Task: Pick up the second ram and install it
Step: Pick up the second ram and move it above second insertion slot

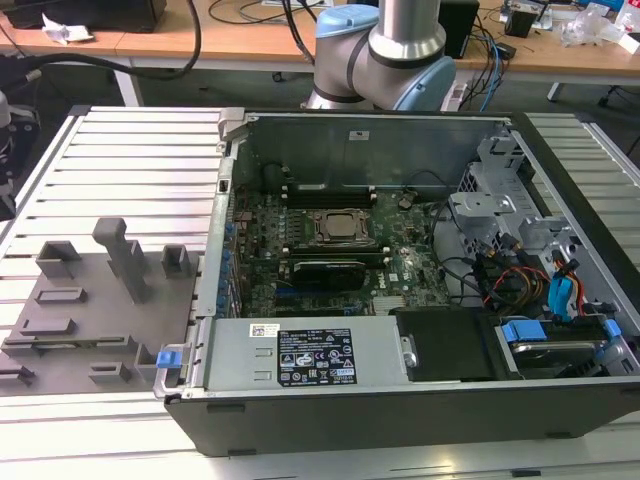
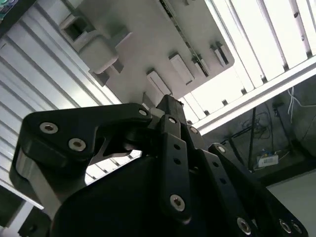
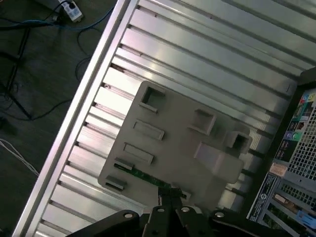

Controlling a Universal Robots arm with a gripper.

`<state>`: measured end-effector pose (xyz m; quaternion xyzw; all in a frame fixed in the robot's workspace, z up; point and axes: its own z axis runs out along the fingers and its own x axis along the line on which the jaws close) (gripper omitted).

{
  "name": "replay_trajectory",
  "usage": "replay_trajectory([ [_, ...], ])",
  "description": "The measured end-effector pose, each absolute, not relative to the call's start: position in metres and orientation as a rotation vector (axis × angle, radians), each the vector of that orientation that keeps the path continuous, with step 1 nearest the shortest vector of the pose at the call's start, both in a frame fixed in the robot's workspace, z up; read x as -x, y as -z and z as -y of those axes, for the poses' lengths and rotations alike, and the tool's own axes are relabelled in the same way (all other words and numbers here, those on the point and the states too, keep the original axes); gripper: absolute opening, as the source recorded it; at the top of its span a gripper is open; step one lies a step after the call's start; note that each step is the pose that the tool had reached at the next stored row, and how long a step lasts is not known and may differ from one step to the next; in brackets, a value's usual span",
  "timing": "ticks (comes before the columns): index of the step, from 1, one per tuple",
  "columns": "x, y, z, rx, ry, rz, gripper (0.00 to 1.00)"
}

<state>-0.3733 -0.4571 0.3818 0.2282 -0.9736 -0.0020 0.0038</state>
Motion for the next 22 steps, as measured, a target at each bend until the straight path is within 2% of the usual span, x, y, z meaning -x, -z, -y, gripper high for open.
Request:
replay_trajectory([
  [22, 0.3733, -0.3816, 0.4571, -1.627, 0.002, 2.678, 0.11],
])
